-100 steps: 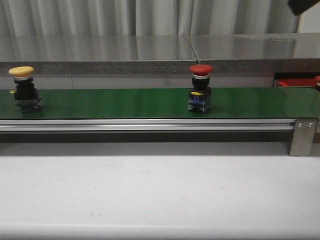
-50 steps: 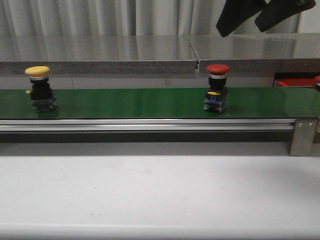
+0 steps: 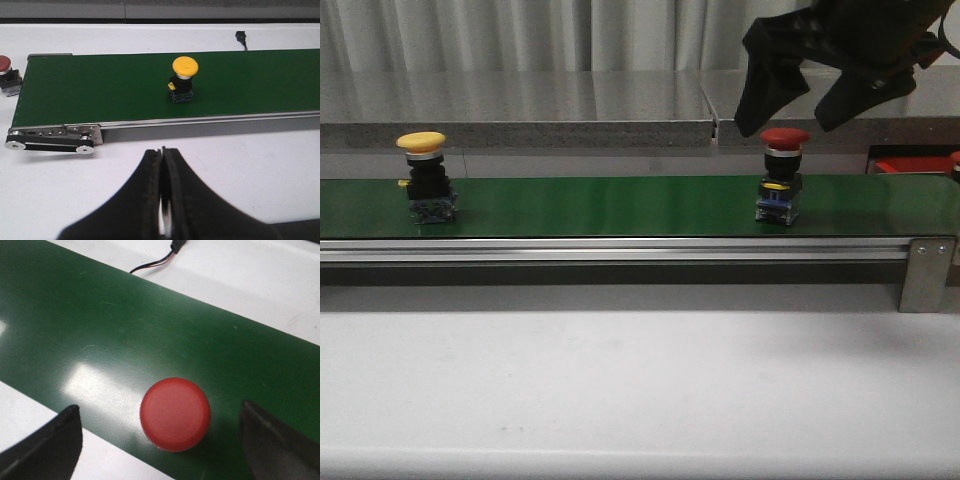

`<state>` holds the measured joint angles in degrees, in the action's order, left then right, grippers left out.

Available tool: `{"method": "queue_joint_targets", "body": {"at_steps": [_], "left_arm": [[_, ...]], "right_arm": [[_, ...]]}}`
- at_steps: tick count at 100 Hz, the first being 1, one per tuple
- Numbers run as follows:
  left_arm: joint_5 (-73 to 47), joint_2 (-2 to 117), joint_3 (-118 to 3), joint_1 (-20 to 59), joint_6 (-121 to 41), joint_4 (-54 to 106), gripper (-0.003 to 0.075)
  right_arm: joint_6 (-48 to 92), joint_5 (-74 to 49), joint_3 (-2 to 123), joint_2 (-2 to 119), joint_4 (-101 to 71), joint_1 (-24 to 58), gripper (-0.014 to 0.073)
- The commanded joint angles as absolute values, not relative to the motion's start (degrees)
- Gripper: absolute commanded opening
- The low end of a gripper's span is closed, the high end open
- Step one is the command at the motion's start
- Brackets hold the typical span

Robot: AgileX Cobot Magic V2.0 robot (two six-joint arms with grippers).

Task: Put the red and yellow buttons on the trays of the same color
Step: 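Lower the right gripper onto the red button on the belt, grasp, then carry the red button into the red tray and open the right gripper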

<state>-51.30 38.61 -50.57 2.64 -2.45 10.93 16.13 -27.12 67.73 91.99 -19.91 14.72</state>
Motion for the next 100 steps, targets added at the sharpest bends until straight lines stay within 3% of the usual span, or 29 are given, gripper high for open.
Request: {"method": "queue_joint_targets", "body": {"at_steps": [1, 18, 25, 44, 49, 78, 100], "left_arm": [[-47.2, 38.7, -52.0, 3.1, -2.3, 11.6, -0.0020], [-47.2, 38.7, -52.0, 3.1, -2.3, 11.6, -0.0020], [-47.2, 38.7, -52.0, 3.1, -2.3, 11.6, -0.0020], [-47.2, 38.7, -52.0, 3.1, -2.3, 11.6, -0.0020], [-47.2, 38.7, -52.0, 3.1, -2.3, 11.6, -0.0020], [-47.2, 38.7, -52.0, 3.1, -2.3, 11.6, -0.0020], [-47.2, 38.7, -52.0, 3.1, -2.3, 11.6, -0.0020]], "right_arm": [[12.9, -24.0, 70.7, 90.7, -17.6, 14.7, 0.0627], [10.8, -29.4, 73.9, 93.8, -15.8, 14.1, 0.0623], [9.6, -30.1, 74.2, 94.6, -15.5, 13.7, 0.0570], [9.5, -30.2, 74.2, 94.6, -14.8, 12.2, 0.0150], [9.5, -30.3, 74.2, 94.6, -14.6, 11.8, 0.0089], [8.3, -30.1, 74.2, 92.4, -13.7, 10.5, 0.0093], [6.6, -30.3, 74.2, 88.0, -12.7, 2.3, 0.0093]]}}
